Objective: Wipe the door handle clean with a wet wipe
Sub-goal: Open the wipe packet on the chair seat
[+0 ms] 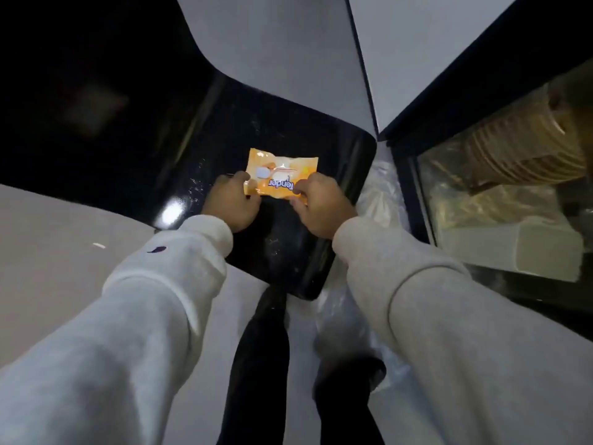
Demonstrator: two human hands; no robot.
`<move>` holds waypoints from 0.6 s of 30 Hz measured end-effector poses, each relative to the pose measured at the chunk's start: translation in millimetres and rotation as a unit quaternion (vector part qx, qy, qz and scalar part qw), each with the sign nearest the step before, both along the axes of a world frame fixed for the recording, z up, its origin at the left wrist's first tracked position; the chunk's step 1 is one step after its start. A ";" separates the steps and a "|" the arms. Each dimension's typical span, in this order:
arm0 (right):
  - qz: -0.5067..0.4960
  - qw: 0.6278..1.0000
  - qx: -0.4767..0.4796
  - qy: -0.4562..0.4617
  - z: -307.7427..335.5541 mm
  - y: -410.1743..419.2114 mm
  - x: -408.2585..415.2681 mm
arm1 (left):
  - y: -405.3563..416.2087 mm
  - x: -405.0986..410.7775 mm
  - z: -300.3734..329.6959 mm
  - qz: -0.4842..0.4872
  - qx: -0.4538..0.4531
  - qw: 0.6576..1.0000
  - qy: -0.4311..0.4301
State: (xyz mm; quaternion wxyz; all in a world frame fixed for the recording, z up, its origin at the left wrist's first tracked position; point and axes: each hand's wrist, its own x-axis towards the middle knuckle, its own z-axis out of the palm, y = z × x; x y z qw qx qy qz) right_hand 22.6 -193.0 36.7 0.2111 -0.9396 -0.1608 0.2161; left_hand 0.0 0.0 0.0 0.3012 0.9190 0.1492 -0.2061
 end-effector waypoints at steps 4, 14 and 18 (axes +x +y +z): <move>-0.029 0.999 -0.042 0.006 -25.1 42.1 33.2 | 15.4 24.5 -17.9 0.022 -0.072 0.996 0.057; 0.004 0.979 -0.202 0.023 -44.1 58.9 57.6 | 7.5 37.5 -44.6 -0.016 -0.079 0.995 0.060; 0.050 0.976 -0.211 -0.024 -45.4 62.6 57.7 | 6.6 37.7 -49.7 -0.011 -0.072 0.996 0.053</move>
